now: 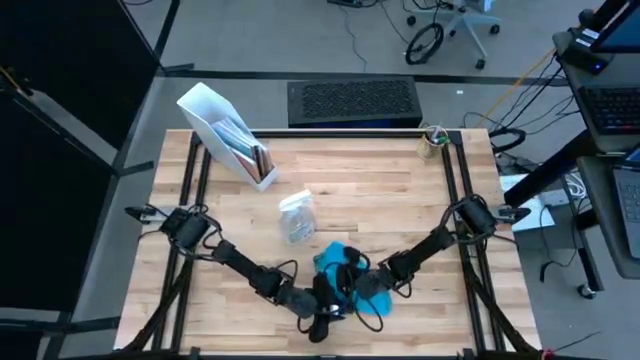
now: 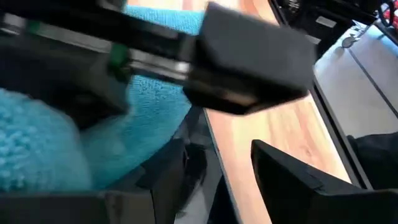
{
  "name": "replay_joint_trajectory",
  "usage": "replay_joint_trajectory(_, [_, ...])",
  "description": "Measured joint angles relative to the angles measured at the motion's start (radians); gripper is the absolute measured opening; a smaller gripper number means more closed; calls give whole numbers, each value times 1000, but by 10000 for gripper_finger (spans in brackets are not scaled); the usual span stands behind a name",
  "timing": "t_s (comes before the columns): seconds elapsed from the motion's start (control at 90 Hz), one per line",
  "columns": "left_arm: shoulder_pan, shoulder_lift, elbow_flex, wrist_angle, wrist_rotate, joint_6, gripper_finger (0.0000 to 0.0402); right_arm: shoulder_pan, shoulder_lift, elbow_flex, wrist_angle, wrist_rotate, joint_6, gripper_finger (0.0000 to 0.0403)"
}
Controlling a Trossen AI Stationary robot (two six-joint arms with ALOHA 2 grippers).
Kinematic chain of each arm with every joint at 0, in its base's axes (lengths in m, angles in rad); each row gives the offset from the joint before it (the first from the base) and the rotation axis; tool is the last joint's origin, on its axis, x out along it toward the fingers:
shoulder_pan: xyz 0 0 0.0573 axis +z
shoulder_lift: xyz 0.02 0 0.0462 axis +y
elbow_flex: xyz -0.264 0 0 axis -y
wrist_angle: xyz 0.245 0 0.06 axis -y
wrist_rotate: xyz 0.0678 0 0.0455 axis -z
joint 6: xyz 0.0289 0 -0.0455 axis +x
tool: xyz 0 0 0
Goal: Apply microfiber cloth
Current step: Wipe the blue tablet with a blue microfiber cloth
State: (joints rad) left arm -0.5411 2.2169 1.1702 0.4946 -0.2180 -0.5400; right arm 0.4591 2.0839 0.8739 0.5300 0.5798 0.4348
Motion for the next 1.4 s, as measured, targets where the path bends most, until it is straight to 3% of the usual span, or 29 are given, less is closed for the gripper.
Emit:
replay_joint_trajectory(0.144, [-2, 0, 2, -1, 30, -1, 175, 30, -6, 1, -123, 149, 98, 0])
replay_joint_trajectory(0.389, [-5, 0, 2, -4, 34, -1, 175, 103, -46, -1, -301, 195, 230, 0])
replay_joint_trajectory(0.667, [-7, -7, -1, 61, 64, 21, 175, 156, -119, -9, -328, 142, 233, 0])
replay_joint_trajectory(0.822, [-3, -22, 24, -25, -34, -56, 175, 155, -160, -12, -346, 129, 204, 0])
replay_joint_trajectory(1.033, [-2, -22, 84, -72, -79, -105, 175, 135, -166, -11, -349, 151, 204, 0])
replay_joint_trajectory(1.144, [2, -10, 94, -163, -86, -111, 175, 128, -167, -10, -303, 162, 166, 0])
replay_joint_trajectory(1.4, [2, 29, 89, -175, -72, -131, 175, 123, -127, -7, -182, 115, 136, 0])
